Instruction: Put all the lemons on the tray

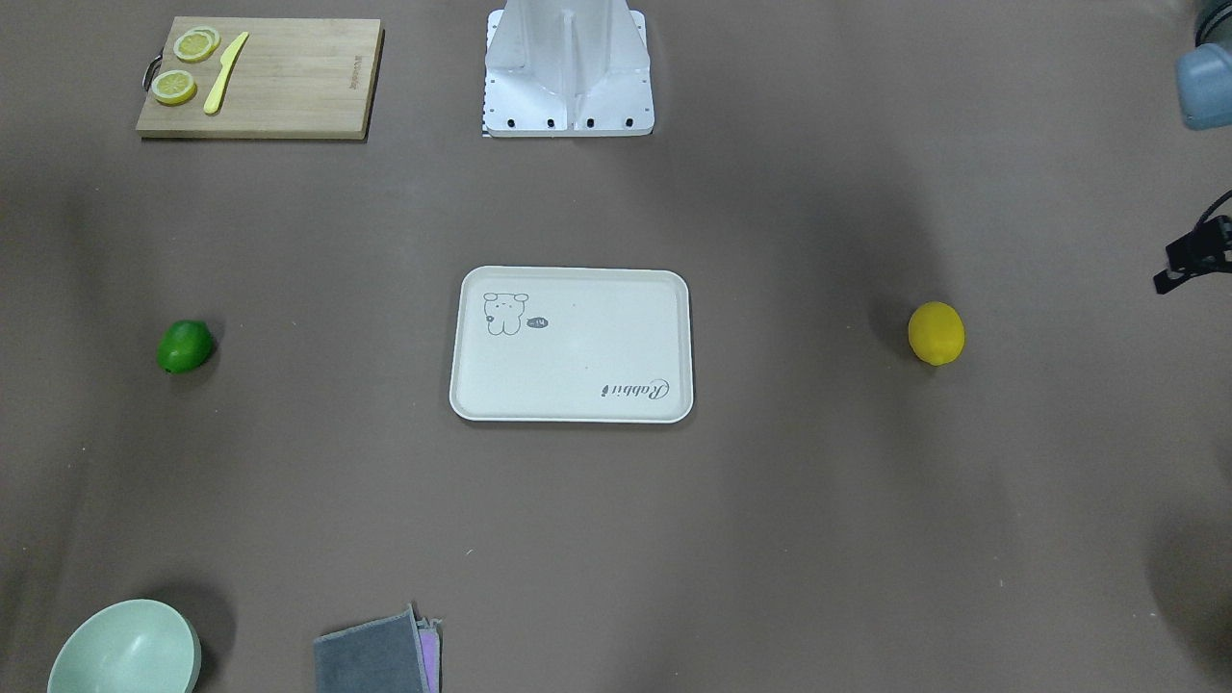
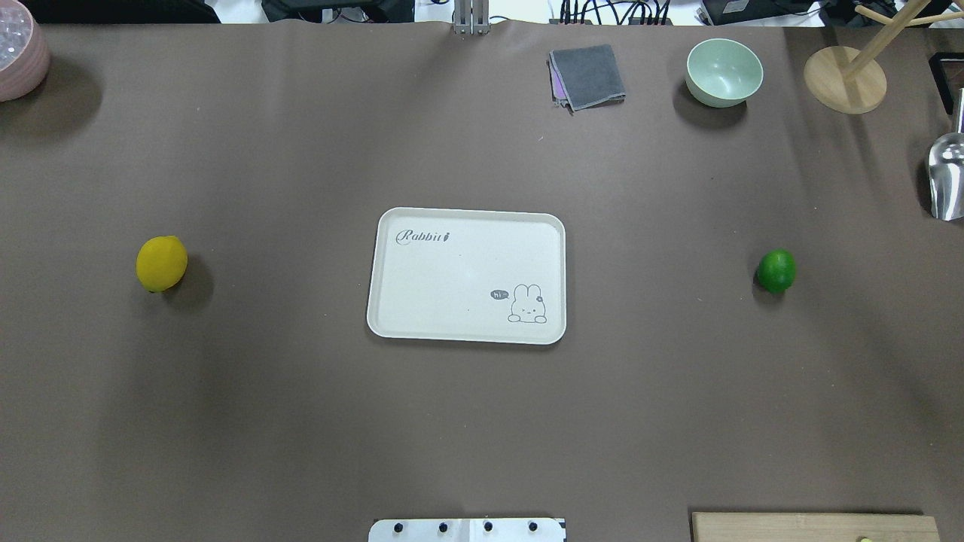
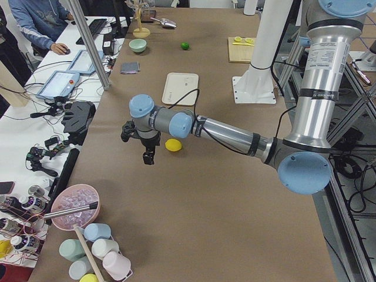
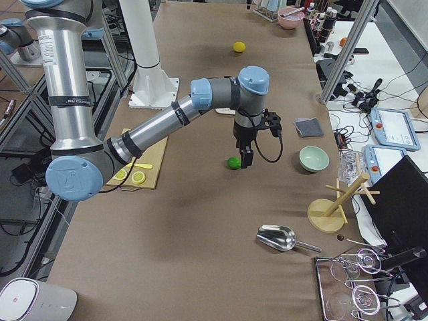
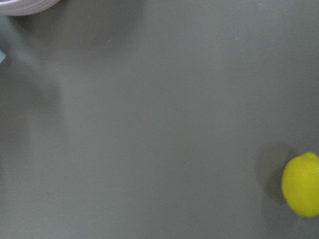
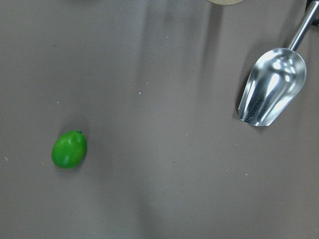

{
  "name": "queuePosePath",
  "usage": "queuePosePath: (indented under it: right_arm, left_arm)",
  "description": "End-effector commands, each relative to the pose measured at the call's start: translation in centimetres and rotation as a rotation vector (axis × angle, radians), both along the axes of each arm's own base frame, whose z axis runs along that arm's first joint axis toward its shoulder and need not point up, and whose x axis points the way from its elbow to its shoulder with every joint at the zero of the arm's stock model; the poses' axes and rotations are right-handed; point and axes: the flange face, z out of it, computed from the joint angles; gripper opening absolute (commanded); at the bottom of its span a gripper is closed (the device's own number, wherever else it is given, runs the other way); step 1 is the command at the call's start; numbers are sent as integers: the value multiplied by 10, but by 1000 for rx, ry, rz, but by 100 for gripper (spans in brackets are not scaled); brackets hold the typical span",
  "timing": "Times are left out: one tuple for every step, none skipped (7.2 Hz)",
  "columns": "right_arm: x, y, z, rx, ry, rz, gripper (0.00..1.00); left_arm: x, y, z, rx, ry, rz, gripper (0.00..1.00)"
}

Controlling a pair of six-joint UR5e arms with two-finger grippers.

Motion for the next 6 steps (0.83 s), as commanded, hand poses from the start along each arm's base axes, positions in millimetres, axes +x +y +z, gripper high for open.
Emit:
queuePosePath:
  right_arm:
    - [-75, -15, -38, -6, 8, -50, 100]
    - [-120, -16, -53, -31, 16, -56, 100]
    - [-164, -12, -70, -62, 6, -57, 100]
    - [-185, -10, -77, -79, -2, -59, 100]
    - [-208, -9, -65, -50, -1, -118, 100]
    - [-220, -19, -46, -3, -20, -145, 100]
  left_arm:
    - [78, -4, -55, -55, 33, -6, 99]
    - [91, 3, -71, -68, 43, -19, 99]
    - [93, 9, -73, -70, 45, -19, 99]
    - [94, 12, -75, -92, 48, -36, 99]
    - [96, 29, -63, -120, 29, -44, 99]
    - [87, 46, -47, -141, 0, -84, 99]
